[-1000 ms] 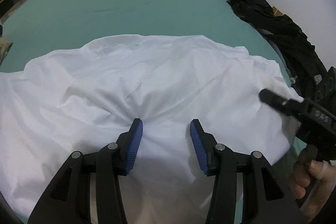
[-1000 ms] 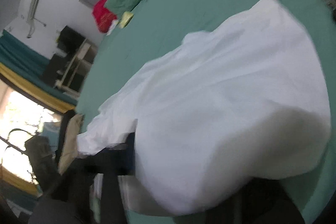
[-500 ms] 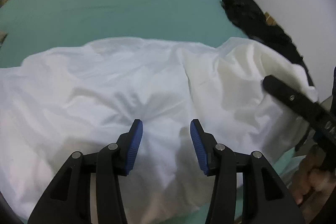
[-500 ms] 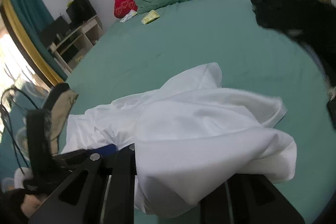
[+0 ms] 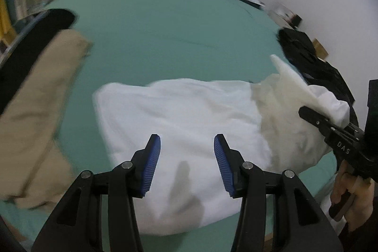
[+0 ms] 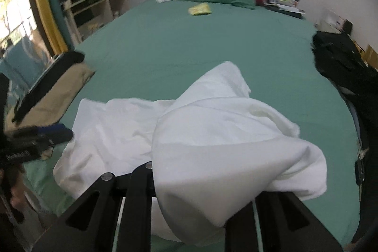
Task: Fold large clothes
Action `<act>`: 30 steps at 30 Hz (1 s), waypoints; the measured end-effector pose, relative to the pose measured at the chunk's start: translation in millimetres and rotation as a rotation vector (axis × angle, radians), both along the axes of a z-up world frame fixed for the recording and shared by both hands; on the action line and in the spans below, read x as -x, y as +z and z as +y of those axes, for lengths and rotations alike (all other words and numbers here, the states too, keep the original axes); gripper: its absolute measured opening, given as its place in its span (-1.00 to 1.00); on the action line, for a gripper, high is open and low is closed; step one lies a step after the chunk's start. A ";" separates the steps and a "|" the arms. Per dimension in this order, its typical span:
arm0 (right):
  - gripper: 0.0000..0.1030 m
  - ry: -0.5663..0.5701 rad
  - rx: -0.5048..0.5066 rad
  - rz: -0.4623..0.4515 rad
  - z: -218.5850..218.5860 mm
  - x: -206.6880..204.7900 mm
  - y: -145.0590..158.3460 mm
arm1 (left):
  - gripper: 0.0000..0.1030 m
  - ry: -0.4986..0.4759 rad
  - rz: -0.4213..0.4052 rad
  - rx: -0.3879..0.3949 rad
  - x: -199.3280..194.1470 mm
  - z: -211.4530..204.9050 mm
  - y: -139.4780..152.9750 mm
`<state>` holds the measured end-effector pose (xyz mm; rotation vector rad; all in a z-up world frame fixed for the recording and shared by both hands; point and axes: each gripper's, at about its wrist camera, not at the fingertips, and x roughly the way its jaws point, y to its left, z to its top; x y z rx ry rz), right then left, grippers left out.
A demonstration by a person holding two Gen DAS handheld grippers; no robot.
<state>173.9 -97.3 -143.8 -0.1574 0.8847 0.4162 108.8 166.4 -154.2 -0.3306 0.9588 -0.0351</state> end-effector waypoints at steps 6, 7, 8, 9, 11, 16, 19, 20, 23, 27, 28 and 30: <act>-0.60 0.107 0.089 0.064 58.2 8.3 -25.7 | -0.03 0.099 0.016 0.022 24.8 49.2 -11.5; -0.57 0.128 0.107 0.077 69.0 11.2 -32.2 | -0.03 0.107 0.020 0.035 27.4 53.0 -13.1; -0.56 0.142 0.119 0.087 74.7 13.9 -36.6 | -0.03 0.112 0.019 0.050 29.3 56.9 -13.8; -0.56 0.169 0.142 0.100 84.6 16.7 -41.5 | -0.03 0.114 0.012 0.059 31.7 60.4 -13.2; -0.45 0.220 0.201 0.112 100.0 22.3 -49.4 | -0.03 0.117 0.006 0.060 36.9 69.0 -12.1; 0.59 0.477 0.216 0.155 137.1 49.0 -51.5 | -0.03 0.145 -0.004 0.076 45.3 76.9 -10.1; 0.75 0.574 0.272 0.105 155.1 68.4 -51.0 | -0.03 0.178 -0.019 0.075 47.8 88.4 -5.2; 0.75 0.605 0.262 0.116 159.0 72.2 -51.5 | -0.03 0.187 -0.022 0.074 47.4 93.2 -4.7; 0.79 0.696 0.189 0.168 166.6 80.3 -53.7 | -0.03 0.221 -0.029 0.066 51.2 103.9 -1.9; 0.80 0.763 0.211 0.146 164.1 95.0 -53.5 | -0.03 0.231 -0.037 0.088 48.9 106.4 -0.4; 0.81 0.784 0.212 0.130 160.5 99.5 -50.1 | -0.03 0.213 -0.045 0.096 46.1 102.0 1.4; 0.81 0.802 0.196 0.114 149.6 103.9 -42.6 | -0.03 0.145 -0.069 0.109 36.7 84.8 6.5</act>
